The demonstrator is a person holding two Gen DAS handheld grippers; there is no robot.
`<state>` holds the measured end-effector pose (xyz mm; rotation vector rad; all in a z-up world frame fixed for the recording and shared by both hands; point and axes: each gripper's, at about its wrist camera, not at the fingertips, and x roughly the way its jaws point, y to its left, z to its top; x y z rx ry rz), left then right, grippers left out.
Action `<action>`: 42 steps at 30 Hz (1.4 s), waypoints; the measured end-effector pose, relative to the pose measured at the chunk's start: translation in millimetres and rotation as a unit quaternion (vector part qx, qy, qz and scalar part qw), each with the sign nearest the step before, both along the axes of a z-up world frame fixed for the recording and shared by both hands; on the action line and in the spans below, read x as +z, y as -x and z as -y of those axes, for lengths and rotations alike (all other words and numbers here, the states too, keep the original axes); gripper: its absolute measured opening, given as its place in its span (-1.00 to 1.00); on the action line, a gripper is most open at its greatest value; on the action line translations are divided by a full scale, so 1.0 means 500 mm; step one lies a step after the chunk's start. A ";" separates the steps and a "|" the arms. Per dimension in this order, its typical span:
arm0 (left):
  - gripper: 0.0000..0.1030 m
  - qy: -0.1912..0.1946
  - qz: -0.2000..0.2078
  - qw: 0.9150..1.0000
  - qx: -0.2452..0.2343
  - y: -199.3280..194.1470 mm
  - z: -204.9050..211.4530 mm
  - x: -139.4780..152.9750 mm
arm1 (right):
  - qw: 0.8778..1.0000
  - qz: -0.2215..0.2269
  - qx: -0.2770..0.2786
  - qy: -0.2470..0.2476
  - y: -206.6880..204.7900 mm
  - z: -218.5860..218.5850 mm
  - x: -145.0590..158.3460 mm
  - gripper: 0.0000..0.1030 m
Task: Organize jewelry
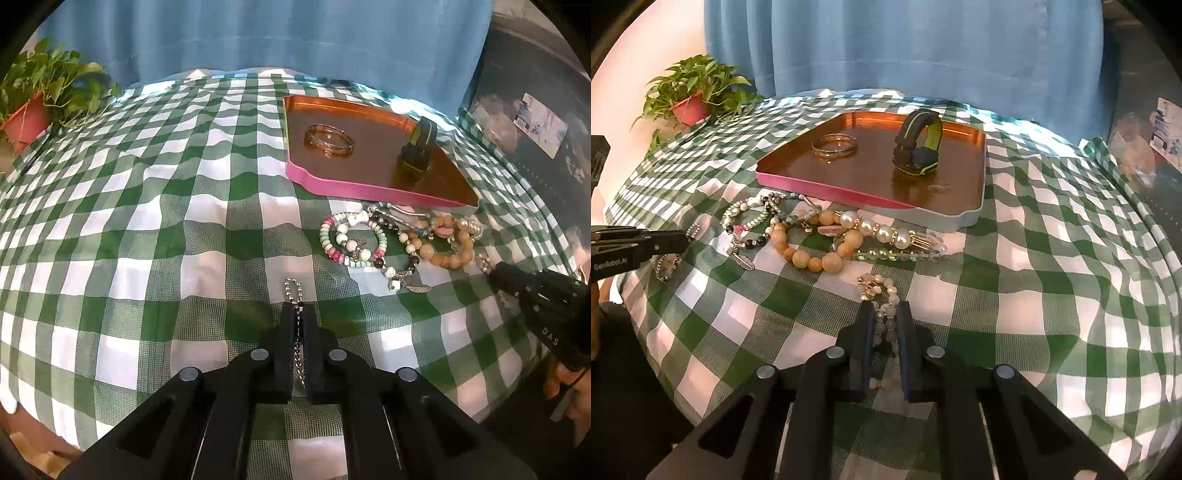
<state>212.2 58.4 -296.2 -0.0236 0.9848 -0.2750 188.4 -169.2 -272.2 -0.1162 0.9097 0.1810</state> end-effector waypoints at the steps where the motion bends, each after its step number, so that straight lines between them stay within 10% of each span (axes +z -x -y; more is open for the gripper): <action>1: -0.93 0.000 -0.001 1.000 0.000 0.001 0.002 0.001 | 1.000 0.000 0.001 0.002 -0.001 -0.001 0.001 -0.80; 42: -0.93 0.039 0.110 0.993 -0.021 0.085 0.057 0.308 | 0.995 0.044 -0.013 -0.083 0.067 0.034 0.233 -0.91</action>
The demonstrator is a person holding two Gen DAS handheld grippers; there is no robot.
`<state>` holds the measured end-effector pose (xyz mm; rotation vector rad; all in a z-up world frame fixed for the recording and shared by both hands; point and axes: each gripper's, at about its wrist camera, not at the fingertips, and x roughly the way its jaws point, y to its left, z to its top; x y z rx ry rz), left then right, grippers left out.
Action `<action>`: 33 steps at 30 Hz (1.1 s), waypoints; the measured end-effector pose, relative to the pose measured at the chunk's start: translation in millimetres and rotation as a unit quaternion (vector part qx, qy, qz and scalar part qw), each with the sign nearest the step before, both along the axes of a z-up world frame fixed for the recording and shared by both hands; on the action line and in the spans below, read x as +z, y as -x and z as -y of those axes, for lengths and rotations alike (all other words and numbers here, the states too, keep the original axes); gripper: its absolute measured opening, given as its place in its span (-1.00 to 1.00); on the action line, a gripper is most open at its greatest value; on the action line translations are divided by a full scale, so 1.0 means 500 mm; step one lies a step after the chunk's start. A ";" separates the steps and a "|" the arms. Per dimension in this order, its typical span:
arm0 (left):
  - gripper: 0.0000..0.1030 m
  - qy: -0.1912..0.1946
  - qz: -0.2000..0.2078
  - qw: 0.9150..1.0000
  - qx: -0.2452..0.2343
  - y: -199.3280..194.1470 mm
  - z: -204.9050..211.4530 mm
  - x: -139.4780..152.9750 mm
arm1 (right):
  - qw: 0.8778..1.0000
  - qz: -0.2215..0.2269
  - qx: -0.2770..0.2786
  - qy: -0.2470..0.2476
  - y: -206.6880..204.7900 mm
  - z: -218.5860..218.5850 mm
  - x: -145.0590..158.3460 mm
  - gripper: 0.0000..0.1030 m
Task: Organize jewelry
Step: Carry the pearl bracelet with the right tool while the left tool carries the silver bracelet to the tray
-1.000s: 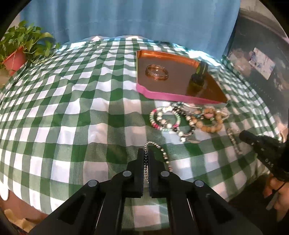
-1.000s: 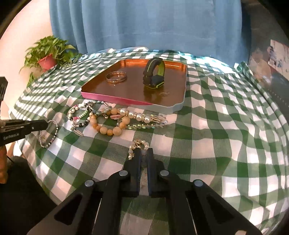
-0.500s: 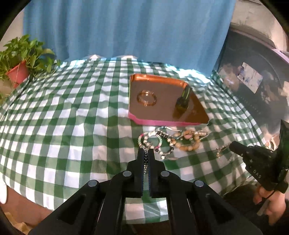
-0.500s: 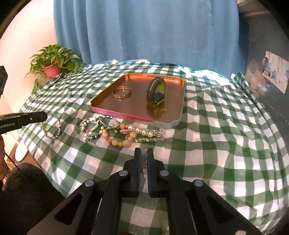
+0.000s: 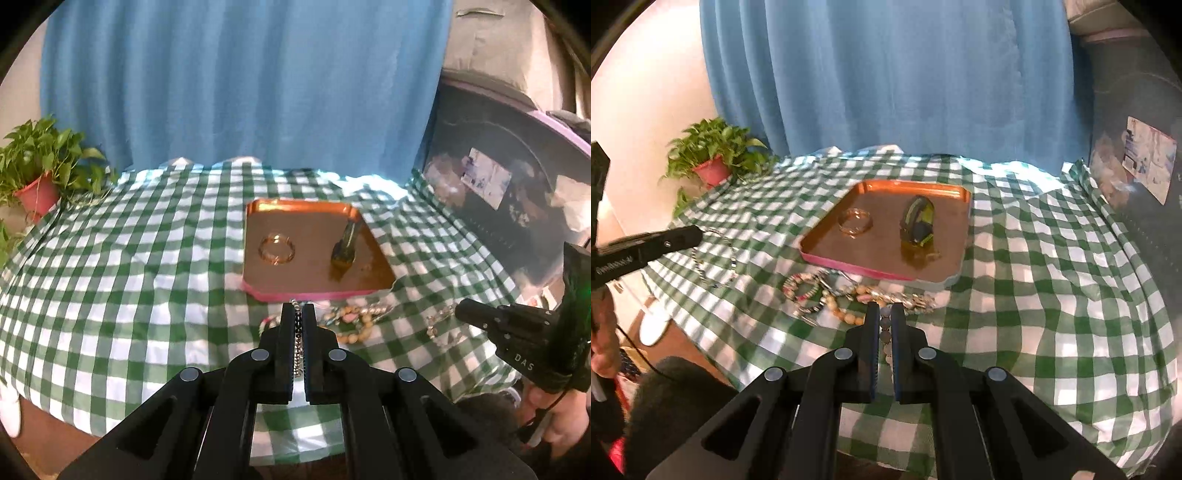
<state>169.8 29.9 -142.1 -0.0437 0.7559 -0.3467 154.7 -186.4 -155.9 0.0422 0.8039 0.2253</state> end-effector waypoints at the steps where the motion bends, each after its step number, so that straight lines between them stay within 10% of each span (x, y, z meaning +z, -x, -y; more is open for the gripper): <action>1: -0.93 0.005 0.004 1.000 -0.005 0.000 0.004 0.007 | 1.000 0.002 0.002 -0.006 -0.002 0.001 0.011 -0.91; 17: -0.93 0.085 0.040 0.993 -0.073 -0.099 0.053 0.090 | 0.997 0.052 0.051 0.000 -0.081 -0.014 0.136 -0.91; 26: -0.93 0.182 0.027 0.978 -0.094 -0.219 0.053 0.046 | 0.998 0.021 0.051 -0.015 -0.167 -0.035 0.039 -0.91; 33: -0.93 0.178 -0.027 0.980 -0.080 -0.329 0.068 -0.087 | 0.998 0.008 0.043 -0.045 -0.251 -0.024 -0.029 -0.91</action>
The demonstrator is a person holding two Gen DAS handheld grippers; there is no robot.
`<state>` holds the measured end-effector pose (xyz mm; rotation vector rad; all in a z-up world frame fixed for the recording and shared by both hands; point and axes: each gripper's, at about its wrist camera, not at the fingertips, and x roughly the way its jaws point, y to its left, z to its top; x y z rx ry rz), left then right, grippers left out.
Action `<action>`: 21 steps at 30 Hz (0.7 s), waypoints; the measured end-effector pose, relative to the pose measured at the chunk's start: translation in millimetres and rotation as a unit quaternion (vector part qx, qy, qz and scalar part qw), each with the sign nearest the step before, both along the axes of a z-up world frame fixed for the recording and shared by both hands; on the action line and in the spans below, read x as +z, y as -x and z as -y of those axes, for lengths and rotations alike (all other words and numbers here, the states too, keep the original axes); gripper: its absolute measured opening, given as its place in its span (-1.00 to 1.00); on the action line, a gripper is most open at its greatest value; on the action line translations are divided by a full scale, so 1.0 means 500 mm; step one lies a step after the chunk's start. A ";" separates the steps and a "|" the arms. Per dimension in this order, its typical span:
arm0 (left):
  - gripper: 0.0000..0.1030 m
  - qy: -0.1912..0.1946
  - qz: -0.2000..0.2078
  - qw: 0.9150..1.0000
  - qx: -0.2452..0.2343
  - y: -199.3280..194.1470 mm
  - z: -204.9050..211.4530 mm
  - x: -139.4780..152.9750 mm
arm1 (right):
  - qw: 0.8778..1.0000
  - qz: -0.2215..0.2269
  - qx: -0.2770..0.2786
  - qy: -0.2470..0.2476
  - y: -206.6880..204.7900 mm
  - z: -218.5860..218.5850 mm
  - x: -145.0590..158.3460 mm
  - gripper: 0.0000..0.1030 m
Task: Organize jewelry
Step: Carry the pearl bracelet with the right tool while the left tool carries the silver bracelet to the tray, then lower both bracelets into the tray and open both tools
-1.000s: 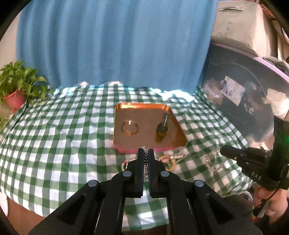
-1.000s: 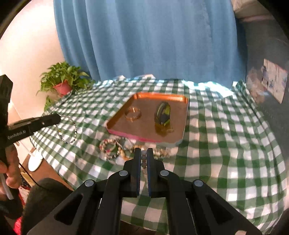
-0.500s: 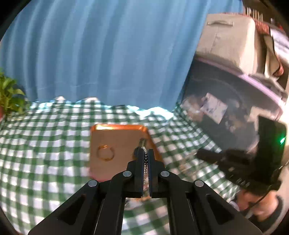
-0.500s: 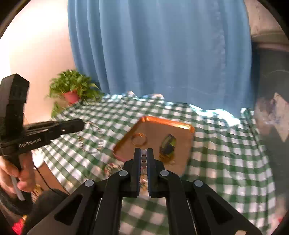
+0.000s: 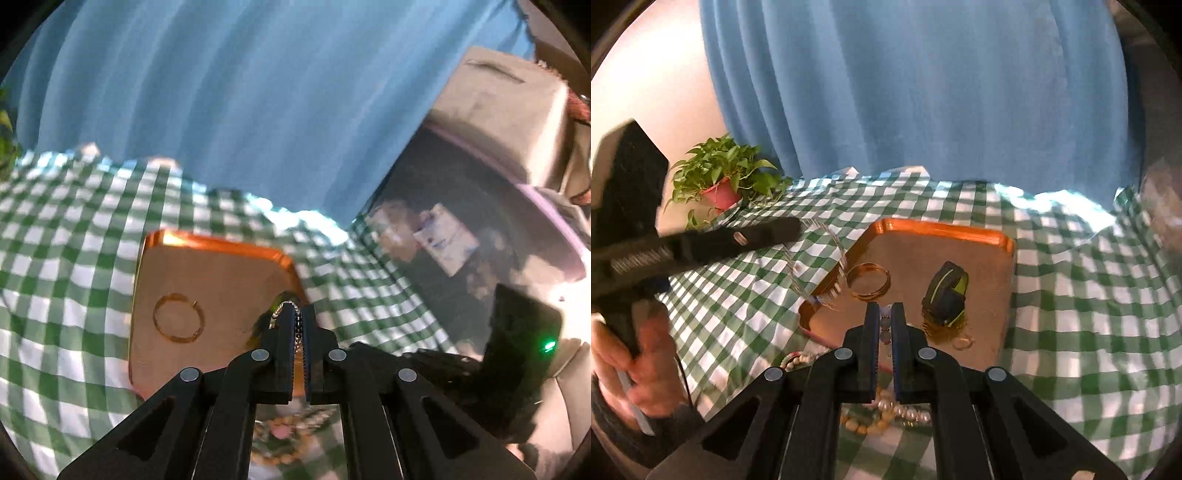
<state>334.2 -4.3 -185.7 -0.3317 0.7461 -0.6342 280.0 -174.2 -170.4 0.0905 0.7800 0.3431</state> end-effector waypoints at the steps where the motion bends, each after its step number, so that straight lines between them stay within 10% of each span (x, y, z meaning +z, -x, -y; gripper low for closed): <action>1: -0.93 -0.006 -0.013 1.000 0.003 -0.016 0.001 -0.026 | 1.000 -0.005 0.000 -0.007 -0.008 -0.001 -0.008 -0.91; 10: -0.93 -0.095 -0.075 0.993 0.012 -0.072 0.017 -0.150 | 0.996 -0.058 0.010 -0.072 -0.093 -0.011 -0.113 -0.90; 14: -0.93 -0.213 -0.082 0.972 0.050 -0.079 0.035 -0.192 | 0.997 -0.069 -0.020 0.010 -0.110 -0.022 -0.156 -0.90; 21: -0.92 -0.270 -0.054 0.958 0.076 -0.057 0.051 -0.202 | 0.995 -0.080 -0.041 0.041 -0.100 -0.004 -0.181 -0.90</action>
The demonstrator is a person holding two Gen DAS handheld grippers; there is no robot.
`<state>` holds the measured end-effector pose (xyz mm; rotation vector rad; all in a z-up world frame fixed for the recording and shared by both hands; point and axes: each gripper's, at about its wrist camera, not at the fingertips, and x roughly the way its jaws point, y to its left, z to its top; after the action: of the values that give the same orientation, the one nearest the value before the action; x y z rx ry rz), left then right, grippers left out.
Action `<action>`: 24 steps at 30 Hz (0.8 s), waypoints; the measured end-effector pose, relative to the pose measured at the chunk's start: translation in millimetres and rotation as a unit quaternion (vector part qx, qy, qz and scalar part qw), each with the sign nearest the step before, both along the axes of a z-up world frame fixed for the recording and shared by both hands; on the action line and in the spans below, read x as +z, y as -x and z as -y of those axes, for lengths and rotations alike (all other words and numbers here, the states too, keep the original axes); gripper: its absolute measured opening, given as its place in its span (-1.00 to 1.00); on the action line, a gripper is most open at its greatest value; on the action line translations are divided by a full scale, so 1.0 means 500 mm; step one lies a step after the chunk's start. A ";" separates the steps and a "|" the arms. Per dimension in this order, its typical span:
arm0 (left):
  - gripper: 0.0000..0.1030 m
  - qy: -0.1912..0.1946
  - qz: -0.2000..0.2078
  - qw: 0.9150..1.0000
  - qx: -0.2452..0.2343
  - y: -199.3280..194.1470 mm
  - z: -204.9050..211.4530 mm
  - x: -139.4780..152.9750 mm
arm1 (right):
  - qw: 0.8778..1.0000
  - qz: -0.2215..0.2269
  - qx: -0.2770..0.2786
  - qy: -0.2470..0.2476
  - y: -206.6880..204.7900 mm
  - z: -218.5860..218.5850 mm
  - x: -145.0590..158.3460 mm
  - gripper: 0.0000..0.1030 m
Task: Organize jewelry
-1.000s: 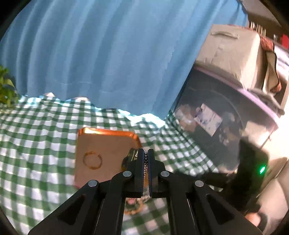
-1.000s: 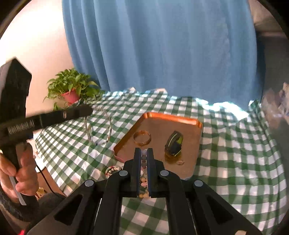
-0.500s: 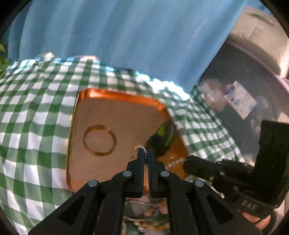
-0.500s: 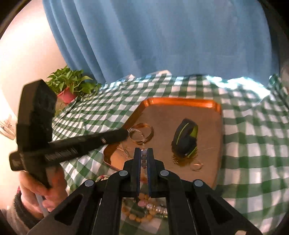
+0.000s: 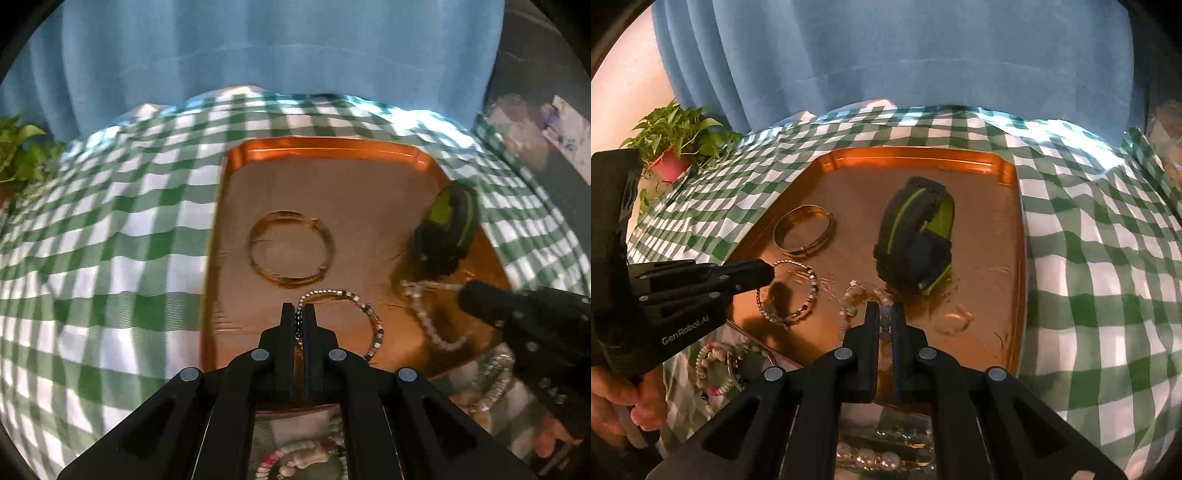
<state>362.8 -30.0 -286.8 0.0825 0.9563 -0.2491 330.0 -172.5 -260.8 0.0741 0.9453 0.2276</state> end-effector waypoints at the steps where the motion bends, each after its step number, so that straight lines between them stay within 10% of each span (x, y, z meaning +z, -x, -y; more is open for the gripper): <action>1: -0.87 -0.009 0.005 1.000 0.006 0.001 0.000 0.001 | 1.000 0.003 -0.004 0.001 0.003 0.003 0.001 -0.89; 3: -0.67 -0.032 0.013 0.999 0.026 0.006 -0.004 0.004 | 1.000 0.008 -0.018 0.004 0.007 0.014 0.008 -0.76; 5: 0.12 -0.019 0.012 0.999 0.036 0.010 -0.017 0.012 | 0.999 0.027 -0.033 -0.009 0.025 0.028 0.025 0.04; 6: 0.72 -0.006 0.015 0.999 0.040 0.015 -0.021 0.019 | 0.998 0.035 -0.042 -0.013 0.036 0.034 0.036 0.27; 7: 0.90 0.006 0.024 0.999 0.045 0.022 -0.025 0.031 | 0.998 0.039 -0.043 -0.010 0.044 0.036 0.046 0.40; 16: 0.90 0.032 0.060 0.997 0.044 0.128 -0.022 0.110 | 0.994 0.100 -0.052 0.012 0.189 0.044 0.122 0.41; 19: 0.90 0.048 0.055 0.996 0.046 0.170 -0.037 0.123 | 0.991 0.100 -0.088 0.026 0.228 0.057 0.131 0.86; 24: 0.90 0.070 0.060 0.993 0.069 0.264 -0.094 0.145 | 0.993 0.072 -0.089 -0.005 0.300 0.082 0.139 0.86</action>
<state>230.8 16.8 -214.3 -0.0967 0.8193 -0.1802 180.2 -213.3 -191.4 0.1476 0.7884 0.0716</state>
